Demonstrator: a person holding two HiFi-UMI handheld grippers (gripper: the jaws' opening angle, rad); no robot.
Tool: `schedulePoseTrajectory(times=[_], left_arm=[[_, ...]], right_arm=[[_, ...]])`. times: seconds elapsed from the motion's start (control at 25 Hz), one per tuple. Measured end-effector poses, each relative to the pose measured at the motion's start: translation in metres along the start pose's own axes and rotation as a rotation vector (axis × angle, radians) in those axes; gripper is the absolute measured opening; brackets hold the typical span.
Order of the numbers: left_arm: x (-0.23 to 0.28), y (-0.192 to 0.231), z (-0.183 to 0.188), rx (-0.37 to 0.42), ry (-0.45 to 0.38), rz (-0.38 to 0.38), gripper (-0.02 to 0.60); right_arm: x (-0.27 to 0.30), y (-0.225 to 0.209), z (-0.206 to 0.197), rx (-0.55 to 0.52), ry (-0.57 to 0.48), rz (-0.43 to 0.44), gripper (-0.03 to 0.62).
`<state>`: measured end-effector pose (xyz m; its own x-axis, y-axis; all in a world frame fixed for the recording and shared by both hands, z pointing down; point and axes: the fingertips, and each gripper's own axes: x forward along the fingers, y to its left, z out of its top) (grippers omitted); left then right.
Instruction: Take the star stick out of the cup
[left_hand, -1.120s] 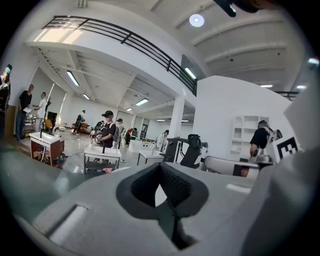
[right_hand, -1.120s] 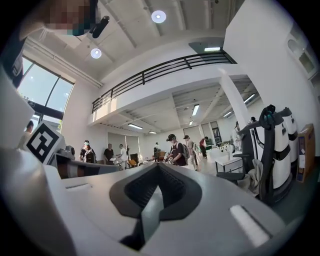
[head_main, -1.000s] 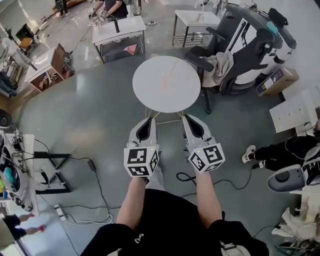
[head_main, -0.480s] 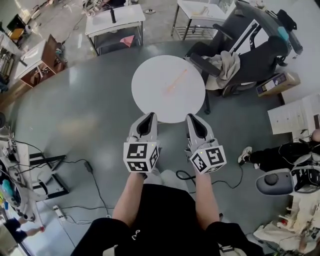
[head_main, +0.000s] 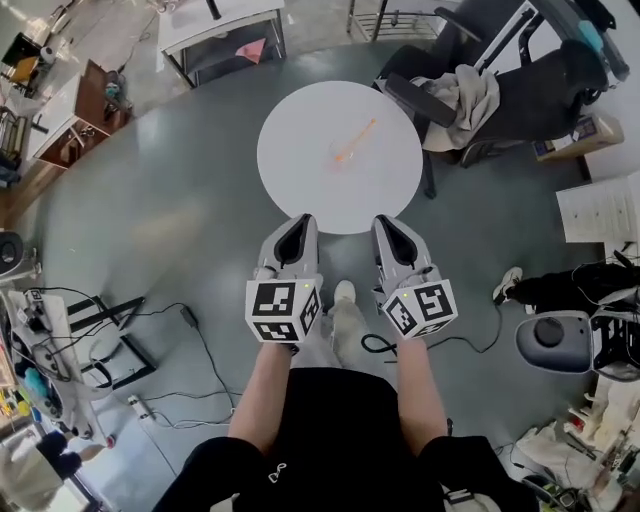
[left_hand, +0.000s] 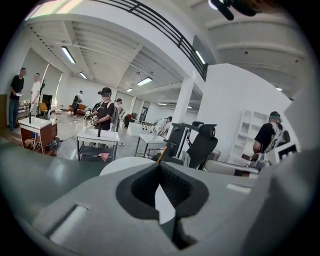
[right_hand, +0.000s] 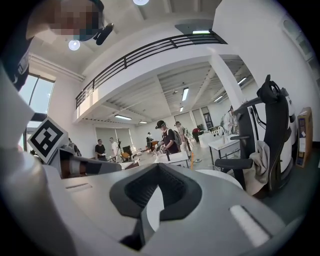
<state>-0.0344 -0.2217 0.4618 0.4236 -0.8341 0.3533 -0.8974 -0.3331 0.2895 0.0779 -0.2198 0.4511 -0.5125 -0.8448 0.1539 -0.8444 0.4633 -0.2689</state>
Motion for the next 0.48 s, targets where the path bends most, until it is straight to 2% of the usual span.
schedulePoseTrajectory(times=[0.04,0.16,0.48], left_arm=[[0.004,0.000,-0.005,-0.007,0.012,0.002,0.003],[0.017,0.001,-0.012,-0.016,0.031,0.003,0.003],[0.030,0.016,-0.053,-0.072,0.105,0.037,0.003]], right_arm=[[0.002,-0.004,-0.003,0.001,0.012,0.000,0.006],[0.018,-0.017,-0.003,-0.007,0.035,0.016,0.066],[0.070,-0.046,-0.013,-0.061,0.078,0.044,0.095]])
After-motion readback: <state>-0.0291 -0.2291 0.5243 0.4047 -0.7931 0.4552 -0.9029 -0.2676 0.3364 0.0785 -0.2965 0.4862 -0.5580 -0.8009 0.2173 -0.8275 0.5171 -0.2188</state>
